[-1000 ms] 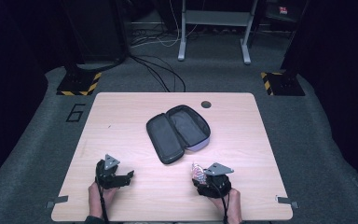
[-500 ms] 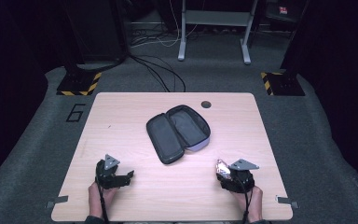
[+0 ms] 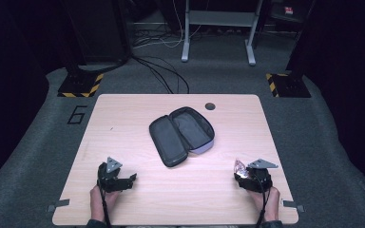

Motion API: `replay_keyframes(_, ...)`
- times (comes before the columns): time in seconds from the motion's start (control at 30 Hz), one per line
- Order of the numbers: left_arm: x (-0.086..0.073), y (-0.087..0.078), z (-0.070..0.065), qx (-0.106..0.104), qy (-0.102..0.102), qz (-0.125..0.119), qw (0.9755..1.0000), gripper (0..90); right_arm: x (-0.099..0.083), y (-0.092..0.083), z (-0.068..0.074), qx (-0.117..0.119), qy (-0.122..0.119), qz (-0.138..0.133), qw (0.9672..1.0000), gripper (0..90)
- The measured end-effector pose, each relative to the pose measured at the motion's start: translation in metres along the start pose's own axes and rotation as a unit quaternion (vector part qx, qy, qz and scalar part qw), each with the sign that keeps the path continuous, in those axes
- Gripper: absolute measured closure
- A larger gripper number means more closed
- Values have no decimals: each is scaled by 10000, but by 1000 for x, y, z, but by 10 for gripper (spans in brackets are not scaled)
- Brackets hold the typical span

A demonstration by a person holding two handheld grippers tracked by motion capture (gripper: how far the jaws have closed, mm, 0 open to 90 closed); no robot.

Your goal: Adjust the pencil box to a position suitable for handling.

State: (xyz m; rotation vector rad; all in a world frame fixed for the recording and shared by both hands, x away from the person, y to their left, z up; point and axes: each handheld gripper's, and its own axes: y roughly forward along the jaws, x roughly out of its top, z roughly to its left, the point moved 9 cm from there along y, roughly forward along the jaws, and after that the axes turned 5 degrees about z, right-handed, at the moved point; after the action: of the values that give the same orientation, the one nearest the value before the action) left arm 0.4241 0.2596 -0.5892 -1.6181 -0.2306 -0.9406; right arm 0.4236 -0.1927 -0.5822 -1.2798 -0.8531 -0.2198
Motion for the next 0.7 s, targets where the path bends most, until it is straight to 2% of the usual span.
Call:
replay_keyframes(0.17, 0, 0, 0, 9, 4, -9, 10000, 152, -1, -1, -3, 49, -9, -19, 10000, 371)
replay_keyframes(0.23, 0, 0, 0, 8, 3, -10, 10000, 152, -2, -2, -3, 152, 35, -69, 9999, 213)
replay_keyframes(0.3, 0, 0, 0, 6, -4, -12, 10000, 152, -3, -8, -5, 204, 213, -179, 9994, 133)
replay_keyframes(0.37, 1, 1, 0, 7, -35, -35, 10000, 152, -6, -17, -10, 169, 328, -340, 9987, 90)
replay_keyframes(0.47, 1, 1, 0, 37, -73, -32, 10000, 151, -19, -30, -23, 70, 507, -445, 9977, 28)
replay_keyframes(0.53, 2, 2, 0, 115, -191, -19, 9998, 142, -26, -35, -31, 11, 584, -516, 9970, 12)
replay_keyframes(0.6, 4, 4, -3, 42, -190, 33, 9998, 124, -34, -37, -39, -162, 580, -405, 9974, 3)
replay_keyframes(0.63, 5, 4, -5, -35, -201, 88, 9998, 96, -37, -36, -42, -289, 482, -341, 9978, 3)
replay_keyframes(0.7, 14, 5, -12, -168, -142, -10, 9998, 70, -39, -34, -45, -409, 441, -290, 9978, 3)
